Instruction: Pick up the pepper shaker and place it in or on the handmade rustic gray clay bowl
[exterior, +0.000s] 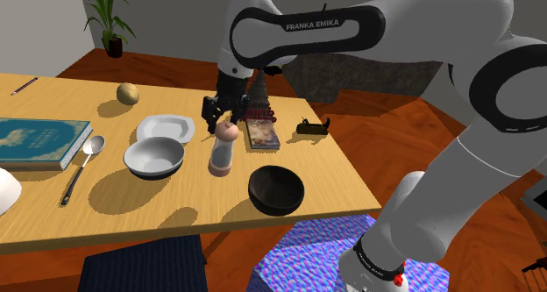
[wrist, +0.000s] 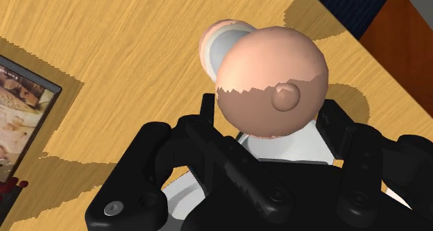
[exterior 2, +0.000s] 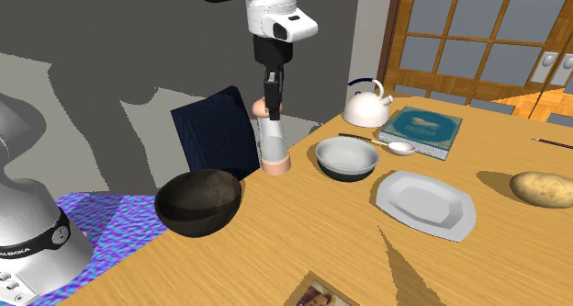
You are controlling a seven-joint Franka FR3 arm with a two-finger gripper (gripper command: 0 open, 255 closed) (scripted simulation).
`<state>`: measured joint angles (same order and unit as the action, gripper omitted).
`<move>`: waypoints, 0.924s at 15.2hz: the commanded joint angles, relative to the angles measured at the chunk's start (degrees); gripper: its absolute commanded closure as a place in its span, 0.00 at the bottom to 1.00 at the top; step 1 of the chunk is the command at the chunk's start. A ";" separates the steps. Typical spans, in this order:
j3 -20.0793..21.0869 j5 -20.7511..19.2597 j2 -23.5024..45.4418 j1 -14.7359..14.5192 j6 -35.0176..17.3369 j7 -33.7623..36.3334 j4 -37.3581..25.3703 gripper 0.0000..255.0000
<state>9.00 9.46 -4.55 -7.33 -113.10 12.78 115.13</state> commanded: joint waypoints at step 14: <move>-0.55 -0.13 -2.88 0.38 10.85 0.78 -7.97 1.00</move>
<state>8.66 9.21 -6.50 -7.10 -102.83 13.87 106.80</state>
